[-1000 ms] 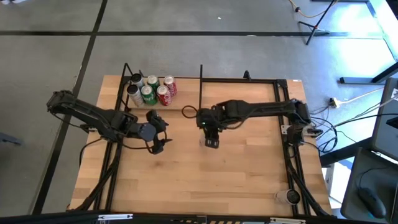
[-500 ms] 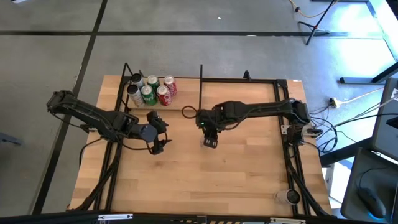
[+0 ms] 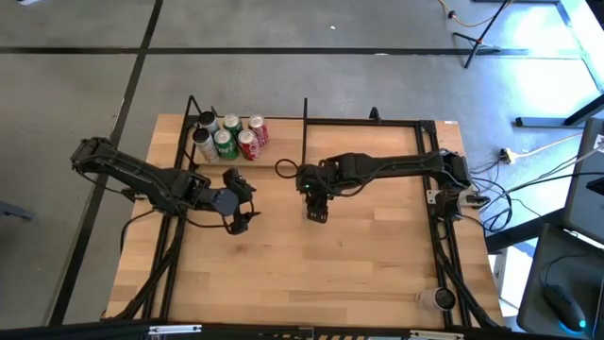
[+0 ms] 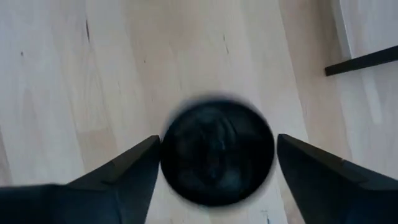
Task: Place canned beverage on shelf
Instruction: Put the top white-pink soda can on the shelf
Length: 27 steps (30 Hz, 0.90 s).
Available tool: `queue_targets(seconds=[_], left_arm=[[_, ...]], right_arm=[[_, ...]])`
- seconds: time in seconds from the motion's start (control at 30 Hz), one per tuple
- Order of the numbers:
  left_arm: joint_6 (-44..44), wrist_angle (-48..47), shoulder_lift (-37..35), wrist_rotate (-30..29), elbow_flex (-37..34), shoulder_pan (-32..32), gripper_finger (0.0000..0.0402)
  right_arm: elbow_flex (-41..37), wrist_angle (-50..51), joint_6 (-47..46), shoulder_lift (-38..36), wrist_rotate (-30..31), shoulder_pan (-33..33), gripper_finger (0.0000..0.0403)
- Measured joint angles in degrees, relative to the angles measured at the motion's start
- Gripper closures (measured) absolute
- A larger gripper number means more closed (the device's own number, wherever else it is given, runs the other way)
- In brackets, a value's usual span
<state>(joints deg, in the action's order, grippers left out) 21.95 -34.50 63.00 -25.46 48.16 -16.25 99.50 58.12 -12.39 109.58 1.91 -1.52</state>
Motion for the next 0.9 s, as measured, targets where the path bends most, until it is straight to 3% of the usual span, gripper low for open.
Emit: queue_targets(seconds=[0.17, 0.37, 0.47, 0.73, 0.9], left_arm=[[0.0, 2.3, 0.0, 2.5, 0.0, 0.0, 0.0075], [1.5, 5.1, 0.0, 2.5, 0.0, 0.0, 0.0075], [2.4, 5.6, 0.0, 2.6, 0.0, 0.0, 0.0075], [9.0, 5.6, 0.0, 2.6, 0.0, -0.1, 0.0075], [9.5, 5.7, 0.0, 2.6, 0.0, -0.1, 0.0075]], right_arm=[[0.0, 0.2, 3.6, -1.5, -0.5, 0.0, 0.0065], [-1.2, -3.5, 8.0, -6.6, -1.5, 0.0, 0.0058], [-6.6, -10.9, 8.4, -10.1, -1.4, -0.7, 0.006], [-30.0, -41.3, 5.3, -17.6, -1.5, -1.9, 0.0063], [-34.3, -45.9, 5.3, -17.7, -1.3, -1.8, 0.0063]])
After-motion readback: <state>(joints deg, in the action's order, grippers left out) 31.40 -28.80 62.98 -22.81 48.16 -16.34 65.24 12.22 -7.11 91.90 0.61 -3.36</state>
